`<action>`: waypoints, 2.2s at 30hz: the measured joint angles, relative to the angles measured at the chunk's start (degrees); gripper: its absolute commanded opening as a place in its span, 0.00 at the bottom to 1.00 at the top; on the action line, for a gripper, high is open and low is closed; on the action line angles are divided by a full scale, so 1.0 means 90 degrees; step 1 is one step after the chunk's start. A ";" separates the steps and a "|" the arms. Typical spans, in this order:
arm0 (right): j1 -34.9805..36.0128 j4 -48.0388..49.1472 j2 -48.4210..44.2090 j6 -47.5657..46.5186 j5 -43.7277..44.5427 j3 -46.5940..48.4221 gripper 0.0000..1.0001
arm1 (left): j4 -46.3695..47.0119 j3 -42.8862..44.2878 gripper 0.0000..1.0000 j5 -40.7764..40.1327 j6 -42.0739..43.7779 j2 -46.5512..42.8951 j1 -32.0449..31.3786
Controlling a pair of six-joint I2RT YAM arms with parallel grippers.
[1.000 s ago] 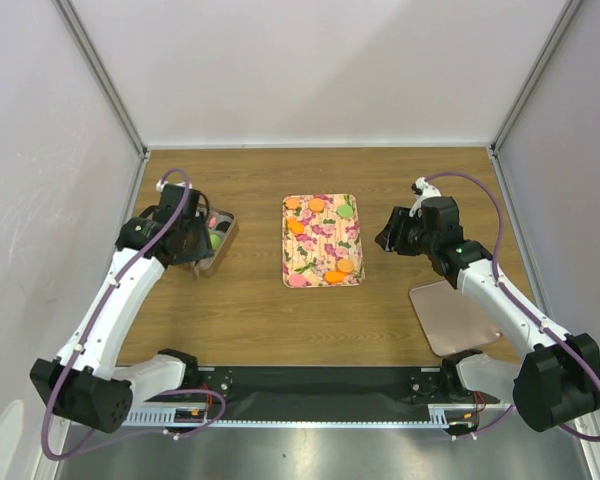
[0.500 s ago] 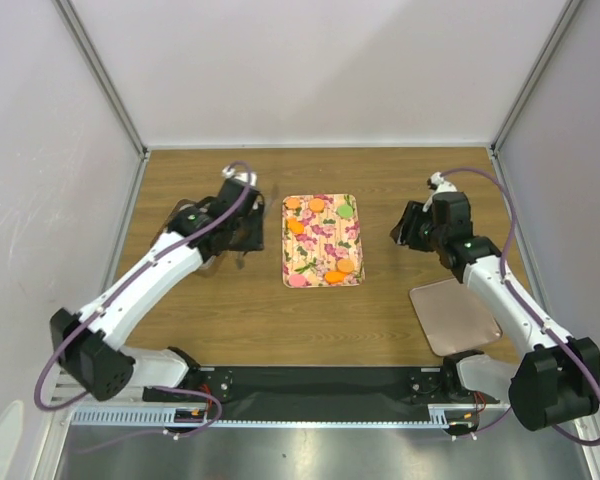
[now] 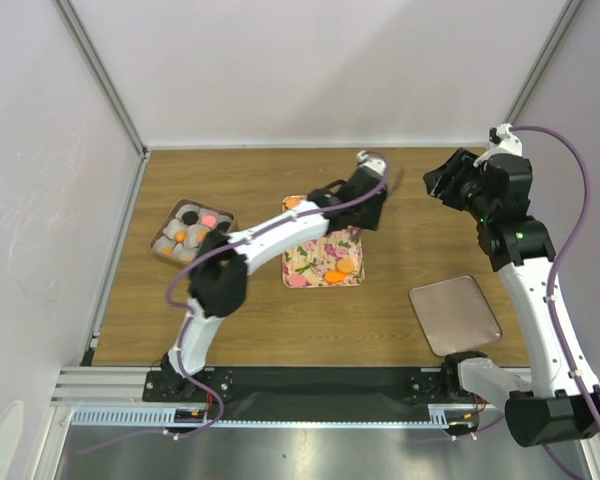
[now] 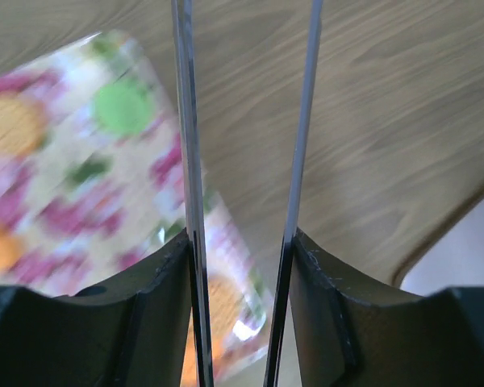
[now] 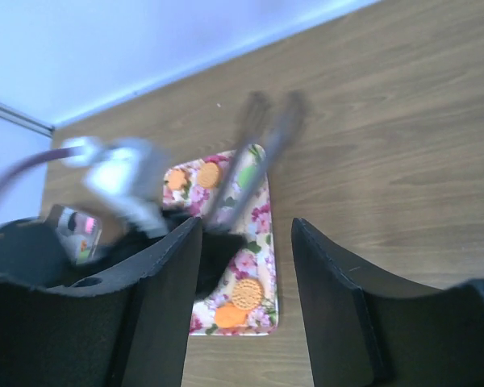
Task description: Pack the cookies
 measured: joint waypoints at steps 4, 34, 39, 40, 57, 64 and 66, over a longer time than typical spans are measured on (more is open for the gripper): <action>-0.0007 -0.0087 -0.0155 0.0131 -0.0073 0.0034 0.54 | 0.0141 0.1591 0.53 -0.0024 0.0158 0.1447 -0.0255; -0.0049 -0.0930 -0.1285 0.0180 -0.0121 -0.0597 0.55 | 0.1661 0.2822 0.71 -0.0396 0.0007 0.3446 -0.0512; -0.0049 -0.1005 -0.1406 0.0153 -0.0104 -0.0634 0.55 | 0.1778 0.2851 0.71 -0.0401 0.0010 0.3487 -0.0515; -0.0049 -0.1010 -0.1416 0.0146 -0.0102 -0.0634 0.55 | 0.1780 0.2851 0.71 -0.0403 0.0010 0.3490 -0.0515; -0.0155 -0.1209 -0.1367 0.0012 0.0107 -0.0627 0.56 | 0.2499 0.1343 0.72 -0.0440 0.0369 0.1960 -0.0498; -0.0350 -0.1462 -0.1265 -0.0146 0.0316 -0.0481 0.56 | 0.3021 -0.0131 0.67 -0.0410 0.0362 0.0284 -0.0493; -0.0432 -0.1532 -0.1229 -0.0175 0.0393 -0.0483 0.56 | 0.3174 -0.0721 0.62 -0.0355 0.0318 -0.0189 -0.0493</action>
